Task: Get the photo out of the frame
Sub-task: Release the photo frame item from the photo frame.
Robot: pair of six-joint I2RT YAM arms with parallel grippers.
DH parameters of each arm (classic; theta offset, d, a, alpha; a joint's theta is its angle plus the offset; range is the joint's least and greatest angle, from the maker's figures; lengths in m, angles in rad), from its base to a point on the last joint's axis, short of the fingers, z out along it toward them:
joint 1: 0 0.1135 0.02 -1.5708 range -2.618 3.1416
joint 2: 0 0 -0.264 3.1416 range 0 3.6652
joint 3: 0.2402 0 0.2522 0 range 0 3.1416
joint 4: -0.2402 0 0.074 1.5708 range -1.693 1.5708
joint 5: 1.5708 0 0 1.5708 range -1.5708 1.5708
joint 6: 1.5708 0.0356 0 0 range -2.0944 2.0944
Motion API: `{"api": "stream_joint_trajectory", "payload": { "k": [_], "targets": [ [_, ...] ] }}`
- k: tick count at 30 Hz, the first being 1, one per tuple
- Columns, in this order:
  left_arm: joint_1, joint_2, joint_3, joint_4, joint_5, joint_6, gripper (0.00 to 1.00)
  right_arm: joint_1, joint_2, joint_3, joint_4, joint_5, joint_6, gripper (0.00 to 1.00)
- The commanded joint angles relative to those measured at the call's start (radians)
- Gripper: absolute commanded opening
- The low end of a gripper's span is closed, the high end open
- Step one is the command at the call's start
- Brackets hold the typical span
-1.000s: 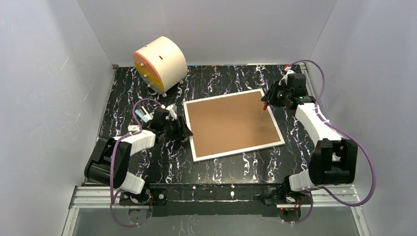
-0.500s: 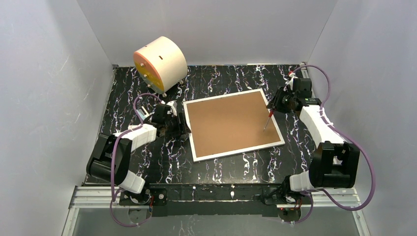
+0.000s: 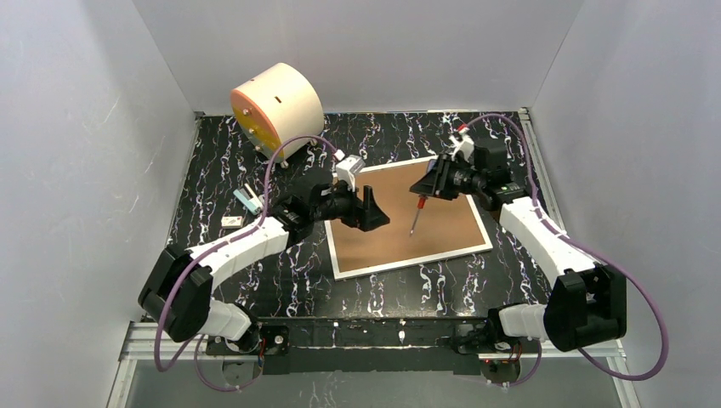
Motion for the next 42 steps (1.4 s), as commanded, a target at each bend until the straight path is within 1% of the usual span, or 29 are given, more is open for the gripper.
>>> {"api": "stream_joint_trajectory", "payload": {
  "k": [1,6,10,13,16,18,20,24,26,27,28,30,32,35,36,39,40,42],
  "targets": [
    [-0.054,0.03,0.016,0.089,0.086,0.031,0.72,0.087,-0.056,0.009,0.122,-0.076,0.093,0.01],
    [-0.112,0.056,0.02,0.155,0.155,0.023,0.74,0.141,-0.051,0.011,0.161,-0.106,0.124,0.01],
    [-0.12,0.055,0.0,0.235,0.189,-0.018,0.75,0.156,-0.053,-0.028,0.255,-0.136,0.173,0.01],
    [-0.123,0.052,-0.014,0.288,0.244,-0.054,0.76,0.165,-0.05,-0.031,0.247,-0.106,0.164,0.01],
    [-0.125,0.047,-0.035,0.281,0.226,-0.053,0.75,0.17,-0.043,-0.025,0.259,-0.137,0.169,0.01],
    [-0.125,0.057,-0.04,0.261,0.211,-0.04,0.73,0.172,-0.043,-0.034,0.292,-0.165,0.192,0.01],
    [-0.124,0.075,-0.04,0.254,0.206,-0.038,0.65,0.174,-0.048,-0.047,0.325,-0.192,0.218,0.01],
    [-0.127,0.08,-0.04,0.209,0.146,-0.013,0.31,0.173,-0.063,-0.061,0.328,-0.204,0.228,0.01],
    [-0.127,0.062,-0.044,0.174,0.116,0.017,0.16,0.173,-0.066,-0.057,0.296,-0.224,0.205,0.01],
    [-0.127,0.053,-0.038,0.141,0.105,0.04,0.08,0.174,-0.068,-0.057,0.287,-0.241,0.191,0.05],
    [-0.127,0.045,-0.027,0.098,0.098,0.077,0.01,0.174,-0.071,-0.055,0.274,-0.26,0.175,0.12],
    [-0.126,0.029,-0.003,0.002,0.08,0.151,0.0,0.173,-0.083,-0.044,0.226,-0.263,0.131,0.32],
    [-0.127,0.01,0.012,-0.086,0.065,0.23,0.0,0.172,-0.094,-0.027,0.185,-0.275,0.09,0.49],
    [-0.127,-0.03,0.036,-0.228,0.033,0.367,0.0,0.171,-0.099,0.02,0.074,-0.287,0.025,0.62],
    [-0.127,-0.043,0.042,-0.271,0.021,0.403,0.0,0.167,-0.099,0.036,0.047,-0.294,0.015,0.65],
    [-0.127,-0.077,0.065,-0.387,0.004,0.52,0.0,0.16,-0.091,0.053,0.027,-0.375,0.007,0.69],
    [-0.127,-0.09,0.068,-0.413,0.019,0.557,0.0,0.159,-0.078,0.056,0.025,-0.413,0.006,0.7],
    [-0.13,-0.123,0.063,-0.42,0.022,0.606,0.0,0.159,-0.051,0.065,0.015,-0.468,-0.001,0.67]
  ]
}}
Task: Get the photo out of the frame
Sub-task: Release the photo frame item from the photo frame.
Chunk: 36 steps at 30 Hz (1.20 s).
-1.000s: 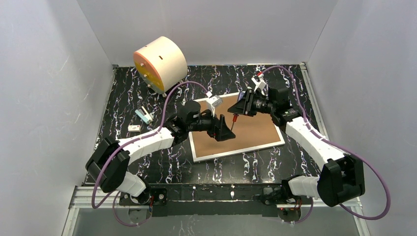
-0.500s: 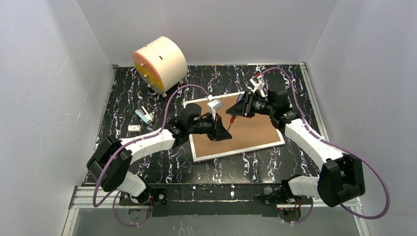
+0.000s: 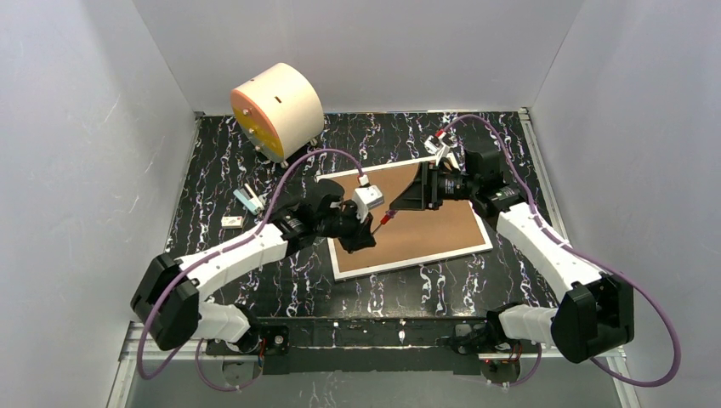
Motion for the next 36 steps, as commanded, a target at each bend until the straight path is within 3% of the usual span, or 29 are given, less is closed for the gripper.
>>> {"api": "stream_joint_trajectory", "payload": {
  "k": [1,4,7,11,16,21,24,31,33,36],
  "targets": [
    [0.004,-0.092,0.029,-0.158,-0.023,0.203,0.0,-0.004,0.023,0.07,-0.045,-0.184,-0.052,0.65],
    [0.004,-0.097,0.056,-0.209,-0.02,0.253,0.0,-0.004,0.052,0.085,-0.063,-0.215,-0.068,0.6],
    [0.0,-0.079,0.078,-0.253,-0.017,0.289,0.0,-0.001,0.071,0.1,-0.066,-0.241,-0.076,0.49],
    [-0.003,-0.079,0.085,-0.25,-0.021,0.298,0.0,0.017,0.097,0.11,-0.087,-0.242,-0.092,0.43],
    [-0.004,-0.079,0.088,-0.249,-0.046,0.305,0.0,0.049,0.131,0.118,-0.126,-0.234,-0.124,0.03],
    [-0.004,-0.087,0.061,-0.22,-0.093,0.284,0.02,0.053,0.107,0.079,-0.062,-0.153,-0.084,0.01],
    [-0.004,-0.103,0.025,-0.17,-0.147,0.228,0.12,0.052,0.088,0.038,0.018,-0.109,-0.028,0.01],
    [-0.002,-0.111,-0.014,-0.111,-0.205,0.136,0.46,0.056,0.078,0.009,0.083,-0.061,0.003,0.01],
    [-0.001,-0.132,-0.033,-0.073,-0.235,0.104,0.6,0.057,0.072,0.002,0.085,-0.02,0.006,0.01],
    [0.017,-0.186,-0.094,0.011,-0.292,0.047,0.91,0.056,0.082,0.002,0.063,0.056,0.012,0.01]
  ]
}}
